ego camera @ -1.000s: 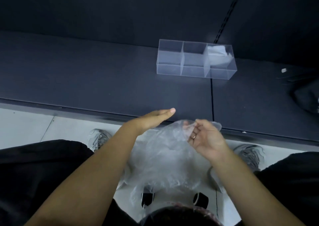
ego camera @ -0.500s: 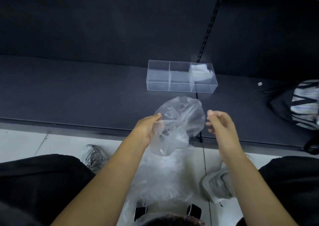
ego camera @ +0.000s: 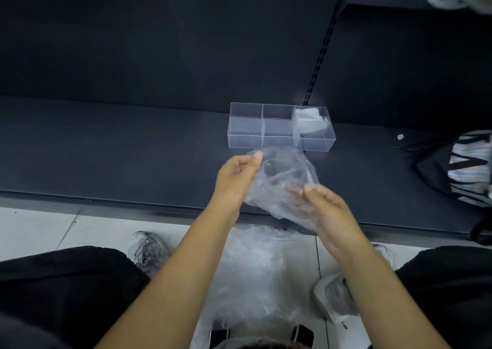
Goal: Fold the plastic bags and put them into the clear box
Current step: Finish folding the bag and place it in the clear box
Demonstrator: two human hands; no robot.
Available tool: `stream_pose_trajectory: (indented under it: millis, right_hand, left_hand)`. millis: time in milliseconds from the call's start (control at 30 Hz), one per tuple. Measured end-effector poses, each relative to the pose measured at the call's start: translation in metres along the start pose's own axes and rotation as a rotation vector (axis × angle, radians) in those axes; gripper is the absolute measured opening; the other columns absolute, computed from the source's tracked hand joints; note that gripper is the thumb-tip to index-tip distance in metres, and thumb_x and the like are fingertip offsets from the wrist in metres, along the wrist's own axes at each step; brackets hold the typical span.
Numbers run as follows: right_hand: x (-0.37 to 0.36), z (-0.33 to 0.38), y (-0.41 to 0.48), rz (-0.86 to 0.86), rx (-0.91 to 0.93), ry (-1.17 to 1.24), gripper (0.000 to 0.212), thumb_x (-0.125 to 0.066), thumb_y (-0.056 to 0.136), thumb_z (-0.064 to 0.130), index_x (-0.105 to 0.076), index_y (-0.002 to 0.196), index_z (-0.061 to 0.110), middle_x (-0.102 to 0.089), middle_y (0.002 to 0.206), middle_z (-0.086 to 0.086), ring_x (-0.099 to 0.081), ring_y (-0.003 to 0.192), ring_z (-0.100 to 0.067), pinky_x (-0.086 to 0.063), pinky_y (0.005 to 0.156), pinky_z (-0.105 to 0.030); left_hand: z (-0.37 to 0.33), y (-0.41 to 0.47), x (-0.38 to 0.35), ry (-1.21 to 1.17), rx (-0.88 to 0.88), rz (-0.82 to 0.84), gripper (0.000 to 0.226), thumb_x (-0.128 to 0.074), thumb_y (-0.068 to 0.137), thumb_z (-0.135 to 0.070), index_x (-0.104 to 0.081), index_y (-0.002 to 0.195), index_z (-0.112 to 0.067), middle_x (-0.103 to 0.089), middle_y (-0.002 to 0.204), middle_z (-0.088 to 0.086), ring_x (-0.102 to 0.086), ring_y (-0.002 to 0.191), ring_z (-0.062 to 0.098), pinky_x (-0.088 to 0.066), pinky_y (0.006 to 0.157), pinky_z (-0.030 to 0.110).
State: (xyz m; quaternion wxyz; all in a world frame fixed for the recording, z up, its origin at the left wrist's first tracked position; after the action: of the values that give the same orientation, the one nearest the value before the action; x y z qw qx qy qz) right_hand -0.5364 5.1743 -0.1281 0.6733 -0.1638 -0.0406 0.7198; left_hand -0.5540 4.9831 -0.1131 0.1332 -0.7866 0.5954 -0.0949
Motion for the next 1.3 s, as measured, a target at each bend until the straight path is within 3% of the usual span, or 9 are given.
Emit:
stream_pose_trajectory:
  millis: [200,367,533,700,800,967,1067,1167,1300]
  right_hand:
    - [0.006,0.006,0.002,0.197,-0.123,0.414,0.051,-0.043,0.096,0.032,-0.055,0.128,-0.005,-0.057,0.131,-0.022,-0.054,0.124,-0.031,-0.043,0.106,-0.042]
    - [0.011,0.000,0.003,0.215,-0.166,0.526,0.045,-0.044,0.096,0.032,-0.063,0.122,-0.001,-0.060,0.129,-0.019,-0.057,0.121,-0.029,-0.051,0.096,-0.039]
    - [0.051,-0.026,0.007,-0.075,-0.295,-0.034,0.027,-0.058,0.093,0.030,-0.071,0.094,0.007,-0.068,0.116,-0.014,-0.065,0.106,-0.025,-0.044,0.103,-0.042]
    - [0.054,-0.043,0.009,-0.102,-0.396,0.170,0.032,-0.045,0.100,0.026,-0.056,0.077,0.007,-0.072,0.103,-0.014,-0.072,0.090,-0.022,-0.054,0.080,-0.040]
    - [0.032,-0.047,0.007,0.011,-0.418,0.451,0.034,-0.043,0.100,0.029,-0.055,0.113,0.000,-0.062,0.124,-0.023,-0.061,0.114,-0.030,-0.057,0.085,-0.041]
    - [0.022,-0.058,0.003,-0.001,-0.458,0.449,0.042,-0.049,0.096,0.029,-0.050,0.124,-0.002,-0.060,0.126,-0.025,-0.063,0.110,-0.032,-0.057,0.083,-0.040]
    - [0.035,-0.057,-0.002,-0.113,-0.480,0.141,0.038,-0.056,0.094,0.031,-0.060,0.109,-0.004,-0.067,0.114,-0.019,-0.069,0.093,-0.026,-0.056,0.071,-0.036]
    - [0.074,-0.022,0.001,-0.458,-0.153,-0.541,0.061,-0.066,0.086,0.040,-0.045,0.134,0.009,-0.045,0.137,-0.014,-0.055,0.112,-0.024,-0.047,0.092,-0.039]
    - [0.013,0.011,0.010,0.024,0.215,-0.779,0.093,-0.077,0.069,0.051,-0.020,0.142,0.053,-0.017,0.143,0.028,-0.018,0.134,-0.002,-0.019,0.109,-0.033]
  left_hand:
    - [0.010,-0.005,-0.018,0.291,-0.141,0.408,0.060,-0.074,0.069,-0.053,-0.052,0.124,-0.043,-0.046,0.133,-0.022,-0.044,0.118,-0.006,-0.037,0.090,0.012]
    - [0.023,0.005,-0.009,0.160,-0.128,0.184,0.008,-0.074,0.083,-0.021,-0.070,0.090,-0.024,-0.070,0.092,-0.012,-0.062,0.079,-0.006,-0.046,0.067,0.007]
    - [0.019,0.012,0.006,0.001,-0.126,0.056,0.010,-0.063,0.091,-0.012,-0.068,0.082,-0.014,-0.072,0.072,-0.005,-0.065,0.068,0.002,-0.050,0.068,0.012]
    - [0.046,0.015,0.001,0.113,0.037,0.109,0.029,-0.069,0.086,-0.033,-0.062,0.111,-0.020,-0.064,0.109,-0.009,-0.058,0.104,0.008,-0.044,0.079,0.017]
    - [0.090,0.005,-0.018,0.210,0.223,0.280,0.067,-0.072,0.081,-0.043,-0.043,0.139,-0.023,-0.048,0.133,-0.006,-0.049,0.123,0.013,-0.043,0.094,0.026]
    - [0.120,0.001,-0.025,-0.186,0.363,0.121,0.030,-0.071,0.085,-0.022,-0.065,0.111,-0.008,-0.066,0.113,0.015,-0.062,0.090,0.019,-0.053,0.084,0.032]
    - [0.104,0.008,-0.012,-0.062,0.223,-0.009,0.018,-0.071,0.085,-0.019,-0.068,0.091,-0.002,-0.064,0.085,0.010,-0.058,0.073,0.017,-0.052,0.073,0.030]
    - [0.081,0.011,-0.004,0.051,0.087,-0.034,0.026,-0.072,0.084,-0.021,-0.066,0.090,0.004,-0.063,0.079,0.015,-0.058,0.073,0.021,-0.049,0.069,0.034]
    - [0.058,0.006,-0.015,0.146,-0.029,0.100,0.027,-0.072,0.084,-0.023,-0.066,0.091,0.003,-0.064,0.084,0.025,-0.059,0.072,0.023,-0.052,0.069,0.038]
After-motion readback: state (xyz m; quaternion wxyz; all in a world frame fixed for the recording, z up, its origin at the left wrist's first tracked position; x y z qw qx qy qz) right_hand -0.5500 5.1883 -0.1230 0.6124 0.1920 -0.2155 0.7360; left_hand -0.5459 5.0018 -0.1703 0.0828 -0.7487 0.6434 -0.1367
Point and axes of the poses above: each hand's wrist, its own y-axis towards the middle knuckle, its own x-axis out of the back of the hand, z = x × y, the point moved 8 cm from there along y, towards the middle knuckle
